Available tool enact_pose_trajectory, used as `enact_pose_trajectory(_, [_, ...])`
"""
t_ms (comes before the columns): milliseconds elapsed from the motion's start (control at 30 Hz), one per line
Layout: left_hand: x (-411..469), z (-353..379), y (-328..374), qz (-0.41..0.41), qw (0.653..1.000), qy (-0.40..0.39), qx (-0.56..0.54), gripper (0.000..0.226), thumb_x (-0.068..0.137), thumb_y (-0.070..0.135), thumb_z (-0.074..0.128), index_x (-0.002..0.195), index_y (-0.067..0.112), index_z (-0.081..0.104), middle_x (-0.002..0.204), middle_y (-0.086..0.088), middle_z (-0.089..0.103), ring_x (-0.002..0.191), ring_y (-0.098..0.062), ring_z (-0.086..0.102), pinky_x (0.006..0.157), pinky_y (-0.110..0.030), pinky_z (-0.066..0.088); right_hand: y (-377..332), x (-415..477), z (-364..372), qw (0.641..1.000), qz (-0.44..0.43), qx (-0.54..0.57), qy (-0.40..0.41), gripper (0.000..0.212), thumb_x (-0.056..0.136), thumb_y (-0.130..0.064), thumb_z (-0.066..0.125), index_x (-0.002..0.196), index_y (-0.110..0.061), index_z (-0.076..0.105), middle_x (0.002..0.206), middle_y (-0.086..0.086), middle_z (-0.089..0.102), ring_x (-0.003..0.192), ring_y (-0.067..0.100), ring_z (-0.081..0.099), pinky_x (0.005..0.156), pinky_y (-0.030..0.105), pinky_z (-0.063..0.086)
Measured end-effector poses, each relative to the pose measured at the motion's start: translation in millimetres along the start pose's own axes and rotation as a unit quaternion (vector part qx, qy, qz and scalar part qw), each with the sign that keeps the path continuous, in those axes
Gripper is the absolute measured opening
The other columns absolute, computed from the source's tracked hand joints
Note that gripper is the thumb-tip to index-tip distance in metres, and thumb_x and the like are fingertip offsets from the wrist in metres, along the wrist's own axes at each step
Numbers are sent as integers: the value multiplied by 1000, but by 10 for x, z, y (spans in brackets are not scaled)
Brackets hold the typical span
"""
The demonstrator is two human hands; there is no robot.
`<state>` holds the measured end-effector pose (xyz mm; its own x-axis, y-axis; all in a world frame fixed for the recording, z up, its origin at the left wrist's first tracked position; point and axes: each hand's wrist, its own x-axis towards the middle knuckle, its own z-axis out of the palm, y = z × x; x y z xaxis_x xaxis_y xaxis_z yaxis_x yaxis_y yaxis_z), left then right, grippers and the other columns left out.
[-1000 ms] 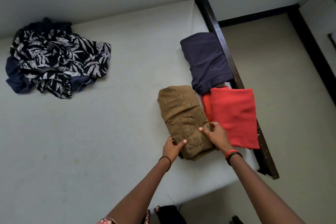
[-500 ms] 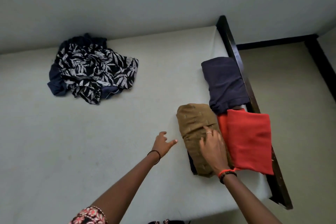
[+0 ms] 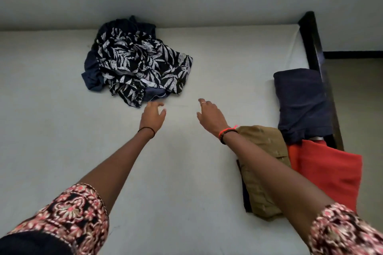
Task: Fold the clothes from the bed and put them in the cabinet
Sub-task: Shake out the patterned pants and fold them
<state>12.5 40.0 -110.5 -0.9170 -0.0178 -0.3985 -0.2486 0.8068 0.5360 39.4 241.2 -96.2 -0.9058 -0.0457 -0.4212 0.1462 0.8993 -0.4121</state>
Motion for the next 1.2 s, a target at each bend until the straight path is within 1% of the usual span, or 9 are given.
enact_pose_trajectory(167, [552, -111, -5, 107, 992, 51, 41, 38, 80, 1, 62, 117, 2, 55, 121, -16, 52, 111, -33, 53, 96, -43, 42, -329, 725, 200, 1000, -3, 22, -15, 49, 95, -12, 43, 142, -5, 30, 129, 21, 47, 118, 40, 46, 95, 46, 41])
enact_pose_trajectory(300, [837, -34, 0, 138, 988, 21, 70, 47, 82, 6, 65, 125, 5, 49, 128, -13, 48, 118, -29, 48, 102, -39, 38, -492, 1153, 334, 996, 24, 90, -18, 62, 92, -18, 53, 146, -12, 24, 130, 24, 44, 117, 42, 47, 98, 47, 41])
enact_pose_trajectory(400, [941, 61, -59, 145, 988, 9, 60, 48, 81, 7, 66, 126, 7, 49, 127, -13, 48, 114, -29, 51, 101, -42, 39, -538, 1357, 437, 998, 8, 56, -12, 65, 90, -19, 59, 147, -21, 27, 133, 22, 40, 118, 42, 45, 98, 46, 41])
enact_pose_trajectory(600, [978, 71, -158, 158, 985, 10, 69, 51, 81, 8, 63, 129, 10, 47, 129, -11, 47, 118, -29, 49, 102, -44, 37, -621, 1447, 389, 998, -6, 28, 59, 31, 89, -3, 43, 118, -5, 53, 120, 21, 48, 107, 38, 51, 83, 41, 45])
enact_pose_trajectory(733, [896, -15, -138, 187, 976, 46, 106, 51, 83, 9, 62, 132, 13, 45, 131, -5, 49, 120, -24, 46, 106, -39, 27, -644, 1172, 253, 994, -26, 96, 52, 15, 86, -12, 50, 93, -5, 61, 100, 17, 59, 91, 33, 56, 69, 33, 41])
enact_pose_trajectory(867, [783, -147, -109, 176, 976, 75, 103, 47, 82, 1, 60, 124, 18, 53, 129, 0, 50, 120, -20, 48, 106, -48, 23, -632, 542, 55, 986, -46, 158, 4, 8, 82, -10, 52, 80, -8, 60, 77, 8, 54, 71, 22, 47, 60, 30, 25])
enact_pose_trajectory(1000, [619, -409, -42, 158, 979, 38, 123, 45, 82, -4, 58, 121, 17, 57, 129, 0, 52, 122, -19, 48, 108, -54, 19, -601, -132, -293, 935, 29, 345, -80, 21, 82, -7, 49, 71, -22, 58, 65, 2, 53, 58, 15, 47, 58, 26, 40])
enact_pose_trajectory(1100, [424, -604, 1, 178, 971, 5, 158, 41, 86, -2, 53, 124, 15, 55, 127, -1, 56, 124, -19, 49, 110, -54, 18, -527, -533, -628, 911, 59, 402, -76, 37, 85, 6, 44, 66, -22, 59, 59, -4, 54, 55, 12, 50, 56, 24, 47])
enact_pose_trajectory(1200, [232, -799, 73, 184, 970, 11, 158, 39, 86, -2, 53, 119, 17, 56, 120, 0, 60, 118, -18, 54, 111, -53, 16, -463, -851, -958, 895, 69, 438, -43, 33, 88, 9, 43, 73, -13, 63, 64, 4, 55, 48, 12, 53, 54, 26, 51])
